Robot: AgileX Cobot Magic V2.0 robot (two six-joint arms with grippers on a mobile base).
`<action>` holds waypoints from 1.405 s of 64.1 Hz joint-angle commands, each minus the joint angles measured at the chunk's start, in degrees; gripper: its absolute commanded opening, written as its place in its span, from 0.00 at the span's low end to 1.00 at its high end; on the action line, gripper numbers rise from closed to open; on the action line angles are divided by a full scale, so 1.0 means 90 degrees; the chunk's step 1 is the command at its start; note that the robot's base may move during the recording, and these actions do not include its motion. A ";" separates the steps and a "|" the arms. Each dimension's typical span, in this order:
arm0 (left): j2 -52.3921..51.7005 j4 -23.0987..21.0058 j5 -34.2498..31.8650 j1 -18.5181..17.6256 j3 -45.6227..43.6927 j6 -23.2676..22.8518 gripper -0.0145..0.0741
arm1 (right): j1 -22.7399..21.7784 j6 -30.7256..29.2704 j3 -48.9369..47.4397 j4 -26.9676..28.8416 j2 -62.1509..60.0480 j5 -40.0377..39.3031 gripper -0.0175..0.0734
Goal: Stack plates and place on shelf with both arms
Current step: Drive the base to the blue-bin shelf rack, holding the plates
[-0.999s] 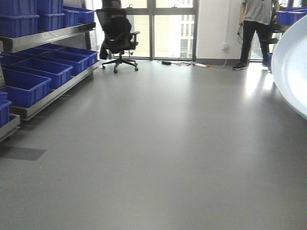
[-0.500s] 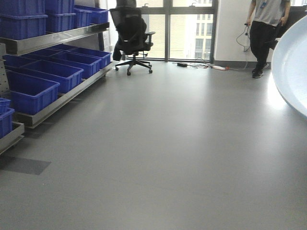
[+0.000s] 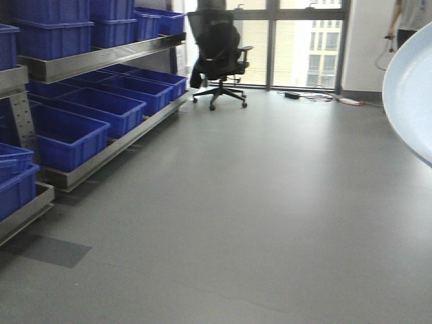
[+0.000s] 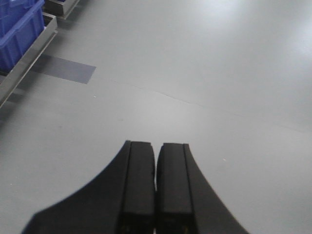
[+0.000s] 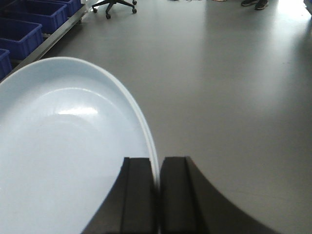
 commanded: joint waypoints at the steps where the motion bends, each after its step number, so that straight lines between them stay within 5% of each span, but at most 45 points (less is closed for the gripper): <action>1: -0.0005 0.0010 -0.0455 0.0015 -0.0184 -0.0047 0.26 | -0.0033 -0.0017 -0.0201 -0.0031 0.0028 -0.0692 0.24; 90: -0.0005 0.0010 -0.0455 0.0015 -0.0184 -0.0047 0.26 | -0.0033 -0.0017 -0.0201 -0.0031 0.0028 -0.0692 0.24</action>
